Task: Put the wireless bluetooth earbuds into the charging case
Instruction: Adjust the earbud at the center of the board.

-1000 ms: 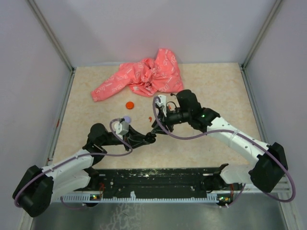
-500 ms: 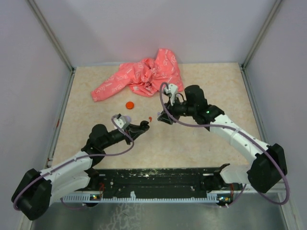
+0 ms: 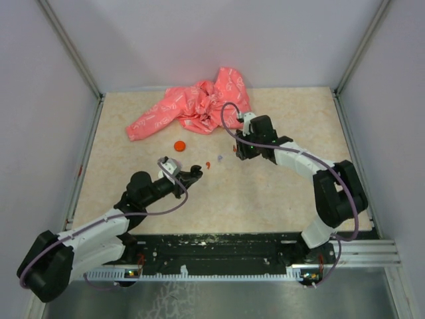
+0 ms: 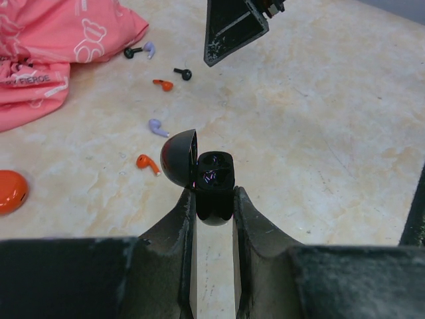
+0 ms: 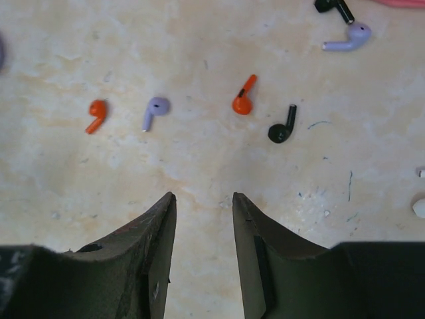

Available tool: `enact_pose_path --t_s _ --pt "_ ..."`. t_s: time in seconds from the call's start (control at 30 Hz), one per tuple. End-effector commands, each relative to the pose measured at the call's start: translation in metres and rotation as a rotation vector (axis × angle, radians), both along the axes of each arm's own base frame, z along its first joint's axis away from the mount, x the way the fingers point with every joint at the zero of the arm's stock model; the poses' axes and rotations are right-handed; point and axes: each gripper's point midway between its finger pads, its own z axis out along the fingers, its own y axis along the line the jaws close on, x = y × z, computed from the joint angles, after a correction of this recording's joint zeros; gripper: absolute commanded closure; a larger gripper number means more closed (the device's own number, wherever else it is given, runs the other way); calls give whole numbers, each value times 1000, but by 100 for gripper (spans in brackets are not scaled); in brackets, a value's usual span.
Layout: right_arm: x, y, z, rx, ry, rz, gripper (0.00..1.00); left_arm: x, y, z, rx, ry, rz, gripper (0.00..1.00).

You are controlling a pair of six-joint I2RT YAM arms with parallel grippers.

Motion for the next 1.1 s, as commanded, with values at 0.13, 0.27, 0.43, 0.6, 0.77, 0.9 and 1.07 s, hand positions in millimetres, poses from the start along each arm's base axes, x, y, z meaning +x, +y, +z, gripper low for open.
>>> enact_pose_path --t_s 0.13,0.27,0.43,0.6,0.77,0.9,1.07 --pt "63 -13 -5 -81 -97 -200 62 30 14 0 70 -55 149 100" --pt "82 -13 -16 -113 -90 -220 67 27 17 -3 83 -59 146 100" --pt "99 -14 -27 -142 -100 -252 73 22 22 -5 75 -71 155 100" --pt "107 -17 -42 -192 -82 -260 75 22 24 -7 77 -66 161 100" --pt "104 -23 -56 -233 -47 -275 77 20 22 -7 74 -64 148 100" --pt "93 -29 -61 -251 -10 -288 79 16 19 -3 64 -70 124 100" --pt "72 -32 -62 -242 38 -299 81 13 16 0 51 -74 102 99"
